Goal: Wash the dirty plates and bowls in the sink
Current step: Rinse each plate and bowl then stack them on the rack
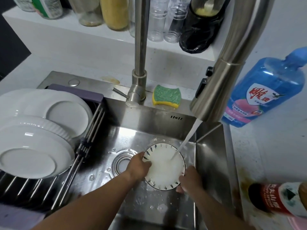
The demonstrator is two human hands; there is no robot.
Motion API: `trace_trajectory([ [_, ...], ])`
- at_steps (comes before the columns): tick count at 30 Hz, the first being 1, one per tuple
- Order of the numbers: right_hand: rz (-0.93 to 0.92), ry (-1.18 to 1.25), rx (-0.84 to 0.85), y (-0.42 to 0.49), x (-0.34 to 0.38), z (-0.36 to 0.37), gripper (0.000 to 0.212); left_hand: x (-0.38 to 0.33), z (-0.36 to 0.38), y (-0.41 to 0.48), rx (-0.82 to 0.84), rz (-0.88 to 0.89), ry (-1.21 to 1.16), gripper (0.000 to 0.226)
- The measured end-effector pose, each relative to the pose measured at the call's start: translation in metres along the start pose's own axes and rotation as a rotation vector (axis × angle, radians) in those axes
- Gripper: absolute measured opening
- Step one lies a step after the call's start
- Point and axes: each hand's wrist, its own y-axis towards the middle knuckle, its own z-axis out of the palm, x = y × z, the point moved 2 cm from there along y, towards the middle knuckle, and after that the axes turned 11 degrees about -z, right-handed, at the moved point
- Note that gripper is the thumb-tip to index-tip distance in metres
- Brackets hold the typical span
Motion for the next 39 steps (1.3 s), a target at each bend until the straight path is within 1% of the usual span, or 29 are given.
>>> trace_trajectory([
  [2, -0.005, -0.059, -0.012, 0.000, 0.001, 0.001, 0.026, 0.000, 0.000, 0.001, -0.003, -0.005, -0.023, 0.022],
  [5, -0.002, -0.064, 0.010, 0.002, -0.001, 0.002, 0.033, 0.003, 0.001, 0.000, -0.003, -0.037, -0.093, 0.024],
  [7, -0.018, -0.108, -0.009, 0.001, -0.001, -0.002, 0.032, 0.006, 0.003, 0.000, 0.019, -0.070, -0.160, 0.029],
  [11, -0.070, -0.258, 0.007, -0.003, 0.012, -0.018, 0.029, 0.005, 0.002, -0.005, 0.072, -0.109, -0.305, 0.044],
  [13, -0.110, -0.243, -0.026, -0.001, 0.020, -0.024, 0.032, 0.000, -0.003, -0.010, 0.070, -0.116, -0.358, 0.048],
  [14, -0.131, -0.184, -0.038, -0.005, 0.029, -0.029, 0.038, -0.005, -0.007, -0.014, 0.065, -0.116, -0.382, 0.049],
  [17, -0.158, -0.010, -0.001, -0.018, 0.055, -0.038, 0.061, -0.017, -0.018, -0.027, 0.066, -0.122, -0.408, 0.046],
  [18, -0.154, -0.018, 0.019, -0.022, 0.064, -0.042, 0.063, -0.023, -0.021, -0.034, 0.080, -0.125, -0.414, 0.044],
  [19, -0.159, -0.032, 0.026, -0.024, 0.070, -0.045, 0.057, -0.027, -0.024, -0.040, 0.099, -0.133, -0.426, 0.041],
  [20, -0.172, -0.077, 0.015, -0.031, 0.080, -0.051, 0.046, -0.032, -0.027, -0.046, 0.127, -0.131, -0.446, 0.040],
  [21, -0.193, -0.103, -0.002, -0.033, 0.085, -0.055, 0.036, -0.036, -0.030, -0.051, 0.151, -0.130, -0.467, 0.041],
  [22, -0.216, -0.141, -0.028, -0.037, 0.091, -0.058, 0.031, -0.039, -0.033, -0.056, 0.176, -0.122, -0.484, 0.044],
  [25, -0.291, -0.144, -0.076, -0.054, 0.112, -0.066, 0.025, -0.042, -0.044, -0.073, 0.222, -0.120, -0.510, 0.056],
  [28, -0.373, -0.236, -0.015, -0.066, 0.133, -0.073, 0.012, -0.043, -0.050, -0.087, 0.217, -0.137, -0.596, 0.060],
  [31, -0.416, -0.278, 0.036, -0.077, 0.148, -0.075, 0.011, -0.047, -0.054, -0.103, 0.225, -0.175, -0.670, 0.059],
  [33, -0.418, -0.282, 0.047, -0.085, 0.158, -0.078, 0.018, -0.052, -0.057, -0.113, 0.246, -0.203, -0.689, 0.057],
  [34, -0.413, -0.260, 0.057, -0.088, 0.162, -0.080, 0.021, -0.054, -0.058, -0.118, 0.254, -0.215, -0.685, 0.057],
  [36, -0.409, -0.277, 0.080, -0.091, 0.166, -0.082, 0.019, -0.059, -0.062, -0.128, 0.257, -0.214, -0.651, 0.056],
  [39, -0.363, -0.288, 0.113, -0.088, 0.159, -0.078, 0.027, -0.065, -0.069, -0.139, 0.249, -0.170, -0.570, 0.052],
])
